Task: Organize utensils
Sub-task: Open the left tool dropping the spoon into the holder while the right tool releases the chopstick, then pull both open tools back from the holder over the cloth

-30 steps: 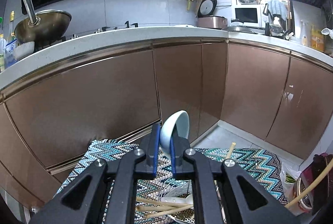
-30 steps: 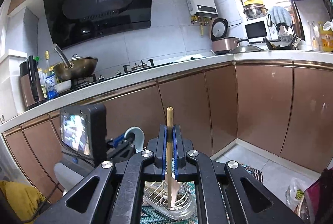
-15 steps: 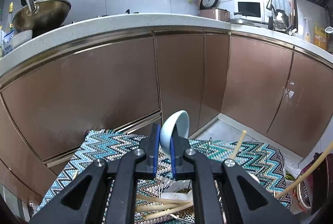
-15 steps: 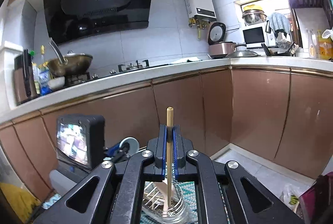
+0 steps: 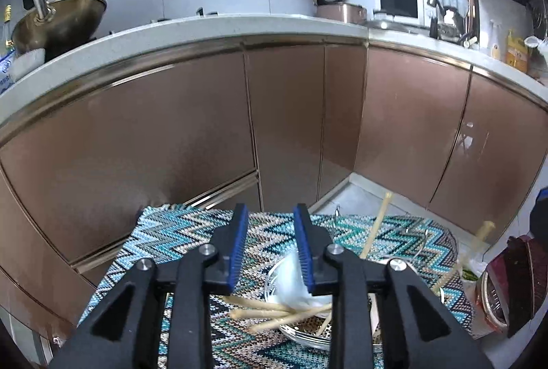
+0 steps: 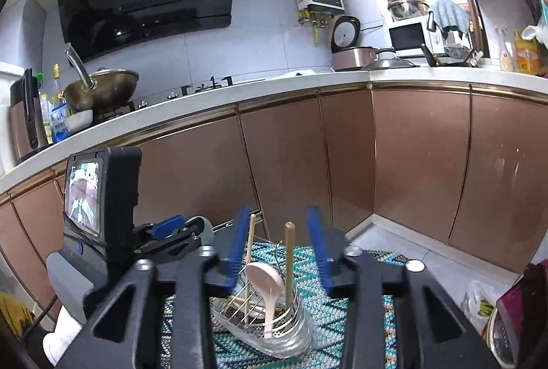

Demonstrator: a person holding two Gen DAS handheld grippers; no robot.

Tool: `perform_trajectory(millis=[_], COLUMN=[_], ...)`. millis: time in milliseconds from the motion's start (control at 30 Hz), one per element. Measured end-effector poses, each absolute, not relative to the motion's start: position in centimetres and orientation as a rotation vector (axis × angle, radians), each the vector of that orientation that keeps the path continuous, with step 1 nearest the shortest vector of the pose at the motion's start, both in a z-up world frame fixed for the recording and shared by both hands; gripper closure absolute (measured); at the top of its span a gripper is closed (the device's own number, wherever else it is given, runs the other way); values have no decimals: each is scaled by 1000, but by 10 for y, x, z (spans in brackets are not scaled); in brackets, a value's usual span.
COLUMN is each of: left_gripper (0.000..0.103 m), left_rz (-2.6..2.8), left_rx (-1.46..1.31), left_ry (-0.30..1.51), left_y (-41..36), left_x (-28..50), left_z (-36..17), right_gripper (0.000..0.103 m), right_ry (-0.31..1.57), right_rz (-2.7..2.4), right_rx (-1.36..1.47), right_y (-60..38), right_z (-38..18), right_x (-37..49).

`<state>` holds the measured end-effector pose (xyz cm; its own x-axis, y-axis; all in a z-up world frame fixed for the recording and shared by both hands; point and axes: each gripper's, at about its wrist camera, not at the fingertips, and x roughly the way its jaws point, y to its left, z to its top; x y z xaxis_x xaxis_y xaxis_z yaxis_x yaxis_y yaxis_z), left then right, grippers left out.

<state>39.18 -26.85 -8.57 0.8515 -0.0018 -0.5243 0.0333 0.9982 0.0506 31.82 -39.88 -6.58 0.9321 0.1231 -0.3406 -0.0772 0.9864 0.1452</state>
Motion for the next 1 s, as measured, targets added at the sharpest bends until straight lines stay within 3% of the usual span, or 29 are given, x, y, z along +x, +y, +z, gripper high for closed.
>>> perform_trajectory(millis=[633,1000], left_gripper=[66,62], left_rz=[-123,-122], left_rx=[-35,-111], left_ry=[466,424], left_y=[-197,-131], left_x=[270,207], left_z=[-11,4], right_gripper=[38,32], right_ry=[262,296], right_rz=[-48,-44], right_rx=[198,207], right_y=[-398,-368], right_z=[-9,-21], right_x=[214,181])
